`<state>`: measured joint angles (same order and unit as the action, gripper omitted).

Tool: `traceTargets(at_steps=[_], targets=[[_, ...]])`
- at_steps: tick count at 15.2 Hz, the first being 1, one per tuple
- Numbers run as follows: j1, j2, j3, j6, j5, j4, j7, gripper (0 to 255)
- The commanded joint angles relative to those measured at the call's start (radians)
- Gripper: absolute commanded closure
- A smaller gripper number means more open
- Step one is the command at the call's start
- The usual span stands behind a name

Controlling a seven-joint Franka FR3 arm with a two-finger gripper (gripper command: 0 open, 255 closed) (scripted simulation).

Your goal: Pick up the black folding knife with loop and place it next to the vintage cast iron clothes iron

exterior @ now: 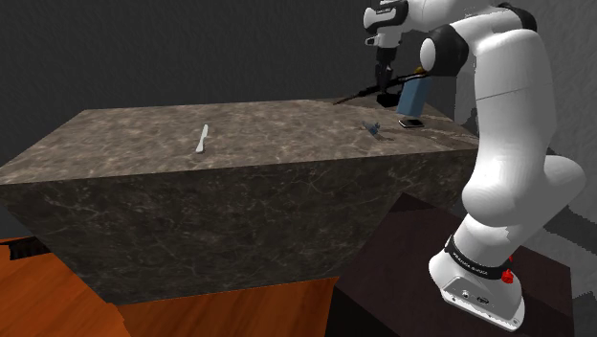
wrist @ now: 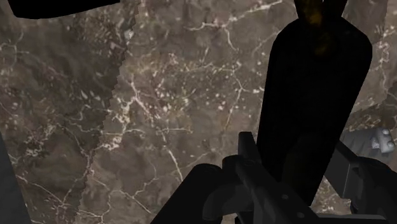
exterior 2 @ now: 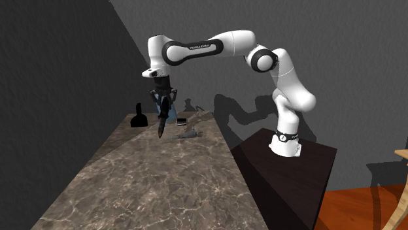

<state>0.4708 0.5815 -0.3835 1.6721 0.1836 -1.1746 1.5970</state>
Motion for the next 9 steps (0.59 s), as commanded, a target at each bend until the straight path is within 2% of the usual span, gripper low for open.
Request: traceTargets(at_steps=[1,9], targets=[[-0.003,-0.001,0.000,0.026,0.000,-0.028,0.001,255],[-0.014,0.005,0.004,0.130,0.005,-0.127,0.007,255]])
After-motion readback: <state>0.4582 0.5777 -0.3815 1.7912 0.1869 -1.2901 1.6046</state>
